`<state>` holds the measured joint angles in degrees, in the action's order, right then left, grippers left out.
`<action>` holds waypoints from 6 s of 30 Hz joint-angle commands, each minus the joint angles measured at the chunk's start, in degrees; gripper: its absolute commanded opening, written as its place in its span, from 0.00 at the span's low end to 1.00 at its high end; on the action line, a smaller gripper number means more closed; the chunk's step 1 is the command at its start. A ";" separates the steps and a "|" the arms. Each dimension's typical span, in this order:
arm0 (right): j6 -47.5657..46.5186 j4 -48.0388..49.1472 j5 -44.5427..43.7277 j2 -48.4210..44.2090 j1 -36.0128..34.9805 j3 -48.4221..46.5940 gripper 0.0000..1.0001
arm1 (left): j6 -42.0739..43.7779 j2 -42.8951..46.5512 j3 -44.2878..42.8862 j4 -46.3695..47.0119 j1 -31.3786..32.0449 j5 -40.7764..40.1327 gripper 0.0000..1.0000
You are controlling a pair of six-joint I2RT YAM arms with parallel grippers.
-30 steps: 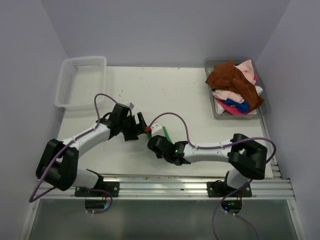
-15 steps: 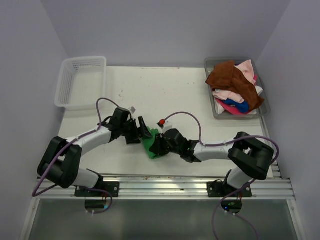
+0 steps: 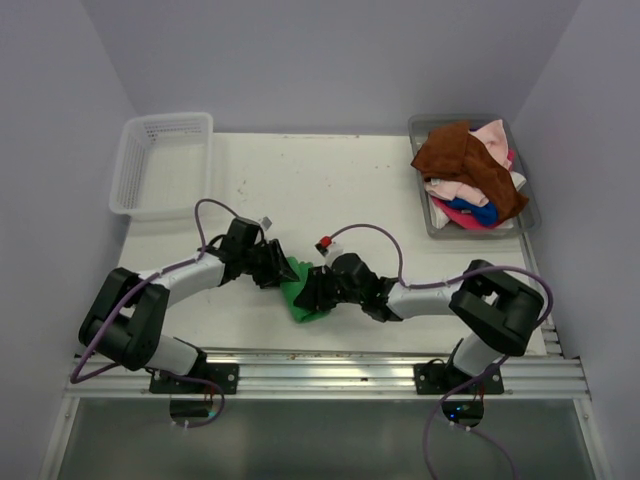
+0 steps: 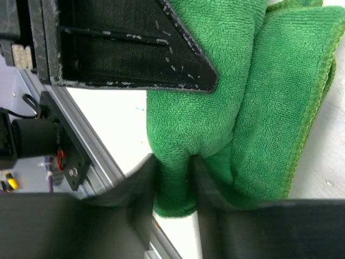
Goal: Roll the towels
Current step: Roll the towel
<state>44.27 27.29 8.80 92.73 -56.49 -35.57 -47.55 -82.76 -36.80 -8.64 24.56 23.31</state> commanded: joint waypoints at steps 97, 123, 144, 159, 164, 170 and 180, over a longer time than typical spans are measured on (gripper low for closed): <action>-14.55 -39.14 -35.76 -7.66 -12.40 -22.58 0.67 | -1.67 0.32 -1.79 -4.10 0.49 -3.36 0.50; -22.74 -57.26 -63.65 21.98 -27.62 -44.15 0.47 | -2.37 1.64 -1.96 -5.59 0.49 -4.33 0.50; -14.48 -28.00 -27.88 -1.76 -12.77 -17.17 0.20 | -0.79 3.31 -2.41 -5.69 0.40 -3.36 0.88; -7.89 -16.83 -14.69 -4.49 -5.74 -9.52 0.20 | -1.84 1.55 -0.82 -2.43 0.40 -1.07 0.83; -5.08 -13.76 -11.52 -3.87 -4.16 -8.20 0.20 | -1.84 1.37 -0.73 -2.17 0.40 -0.99 0.84; -4.19 -12.53 -10.21 -3.17 -3.72 -8.02 0.20 | -1.67 0.59 -0.56 -1.64 0.32 -0.63 0.84; -2.79 -10.33 -8.97 -2.82 -2.75 -6.79 0.19 | -1.32 -1.87 -0.65 -0.23 0.49 -2.39 0.67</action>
<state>40.12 13.43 -1.58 90.00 -59.55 -42.78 -49.01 -83.70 -37.63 -11.11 24.91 21.76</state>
